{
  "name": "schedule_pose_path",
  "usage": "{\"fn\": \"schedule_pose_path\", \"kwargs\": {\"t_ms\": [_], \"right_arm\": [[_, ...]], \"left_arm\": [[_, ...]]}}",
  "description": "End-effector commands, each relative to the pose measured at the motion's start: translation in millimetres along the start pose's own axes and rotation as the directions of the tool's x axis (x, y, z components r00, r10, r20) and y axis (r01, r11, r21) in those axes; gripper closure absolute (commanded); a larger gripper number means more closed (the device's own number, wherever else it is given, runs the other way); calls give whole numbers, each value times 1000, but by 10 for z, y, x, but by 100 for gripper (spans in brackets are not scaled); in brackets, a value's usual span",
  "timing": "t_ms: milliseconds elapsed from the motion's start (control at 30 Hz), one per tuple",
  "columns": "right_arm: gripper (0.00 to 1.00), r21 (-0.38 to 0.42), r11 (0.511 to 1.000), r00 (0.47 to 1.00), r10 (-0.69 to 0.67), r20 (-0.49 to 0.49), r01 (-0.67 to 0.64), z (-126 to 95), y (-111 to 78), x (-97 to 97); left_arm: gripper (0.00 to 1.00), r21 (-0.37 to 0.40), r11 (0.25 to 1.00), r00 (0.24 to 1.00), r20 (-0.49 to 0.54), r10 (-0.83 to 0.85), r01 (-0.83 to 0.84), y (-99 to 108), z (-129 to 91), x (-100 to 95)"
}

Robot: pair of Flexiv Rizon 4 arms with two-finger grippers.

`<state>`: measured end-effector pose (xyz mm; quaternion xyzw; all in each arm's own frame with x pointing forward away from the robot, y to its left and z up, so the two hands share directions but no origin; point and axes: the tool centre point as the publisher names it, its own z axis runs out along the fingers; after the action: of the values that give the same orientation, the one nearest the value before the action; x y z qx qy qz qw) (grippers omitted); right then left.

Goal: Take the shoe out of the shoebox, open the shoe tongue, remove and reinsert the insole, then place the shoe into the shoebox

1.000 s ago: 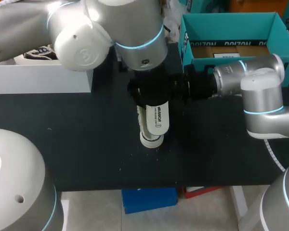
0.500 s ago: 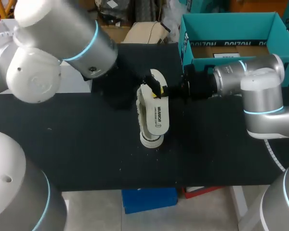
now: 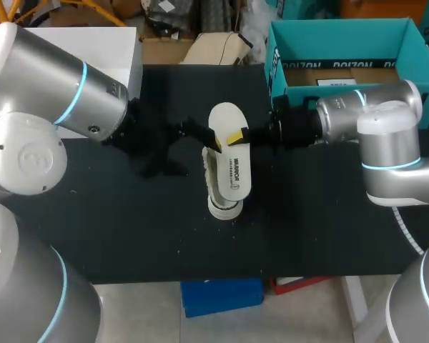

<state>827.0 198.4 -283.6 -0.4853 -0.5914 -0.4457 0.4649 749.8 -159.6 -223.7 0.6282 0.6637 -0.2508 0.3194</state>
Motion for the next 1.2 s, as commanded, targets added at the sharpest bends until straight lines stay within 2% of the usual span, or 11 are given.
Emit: {"fn": "schedule_pose_path", "kwargs": {"t_ms": [33, 400, 433, 500, 567, 733, 900, 1000, 1200], "right_arm": [[100, -1, 1000, 1000, 0, 0, 0, 10, 2, -7], [100, -1, 1000, 1000, 0, 0, 0, 10, 2, -7], [100, -1, 1000, 1000, 0, 0, 0, 10, 2, -7], [100, -1, 1000, 1000, 0, 0, 0, 10, 2, -7], [100, -1, 1000, 1000, 0, 0, 0, 10, 2, -7], [100, -1, 1000, 1000, 0, 0, 0, 10, 2, -7], [100, -1, 1000, 1000, 0, 0, 0, 10, 2, -7], [100, -1, 1000, 1000, 0, 0, 0, 10, 2, -7], [100, -1, 1000, 1000, 0, 0, 0, 10, 2, -7]], "left_arm": [[0, 123, 992, 715, 695, -75, -15, 38, 35, 93], [0, 123, 992, 715, 695, -75, -15, 38, 35, 93], [0, 66, 997, 759, 651, -13, -40, 27, 64, 91], [0, 0, 999, 756, 654, 30, -40, 21, 98, 101], [0, -80, 991, 774, 619, 133, -107, 16, 138, 109], [0, -172, 978, 753, 627, 200, -116, 81, 189, 176], [0, -180, 978, 720, 666, 197, -100, 159, 248, 233], [0, -138, 988, 680, 719, 147, -68, 227, 298, 270], [0, -129, 989, 684, 716, 140, -67, 368, 424, 255]]}}
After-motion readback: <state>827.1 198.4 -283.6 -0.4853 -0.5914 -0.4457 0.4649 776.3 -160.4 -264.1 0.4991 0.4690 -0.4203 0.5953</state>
